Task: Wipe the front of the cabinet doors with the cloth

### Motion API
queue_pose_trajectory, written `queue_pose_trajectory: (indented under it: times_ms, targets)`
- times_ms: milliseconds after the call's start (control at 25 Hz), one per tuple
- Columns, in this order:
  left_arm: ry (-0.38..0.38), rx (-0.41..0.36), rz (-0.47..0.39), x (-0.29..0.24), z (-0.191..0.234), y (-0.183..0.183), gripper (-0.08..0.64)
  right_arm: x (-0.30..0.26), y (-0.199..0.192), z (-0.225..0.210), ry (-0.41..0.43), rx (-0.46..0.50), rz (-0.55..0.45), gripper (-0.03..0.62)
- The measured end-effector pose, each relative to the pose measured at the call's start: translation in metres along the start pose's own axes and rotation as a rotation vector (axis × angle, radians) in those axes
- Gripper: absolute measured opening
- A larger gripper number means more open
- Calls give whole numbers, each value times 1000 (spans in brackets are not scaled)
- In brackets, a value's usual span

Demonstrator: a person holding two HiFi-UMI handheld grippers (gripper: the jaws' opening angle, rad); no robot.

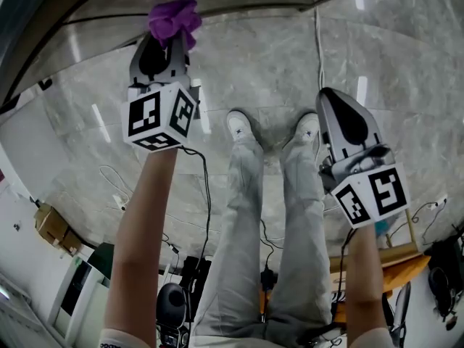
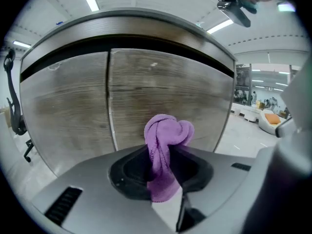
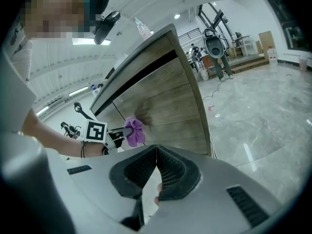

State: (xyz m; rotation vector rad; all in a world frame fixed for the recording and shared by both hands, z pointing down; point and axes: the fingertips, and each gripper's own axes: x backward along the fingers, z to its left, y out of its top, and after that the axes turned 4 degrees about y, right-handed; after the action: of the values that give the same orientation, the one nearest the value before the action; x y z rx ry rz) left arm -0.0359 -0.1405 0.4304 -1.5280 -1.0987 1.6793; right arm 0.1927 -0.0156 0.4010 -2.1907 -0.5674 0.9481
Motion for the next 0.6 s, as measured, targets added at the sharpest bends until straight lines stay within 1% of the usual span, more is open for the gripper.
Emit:
queue_pose_trajectory:
  times_ms: [200, 320, 480, 600]
  targets:
    - [-103, 25, 26, -14, -92, -17, 107, 22, 4, -40, -1, 2, 18, 28]
    - [-162, 59, 18, -28, -147, -24, 107, 36, 2, -63, -6, -8, 20, 28]
    - [-206, 49, 16, -53, -207, -28, 107, 54, -1, -92, -23, -31, 11, 28]
    - [-226, 69, 32, -72, -236, -31, 107, 65, -5, -111, -47, -56, -1, 28]
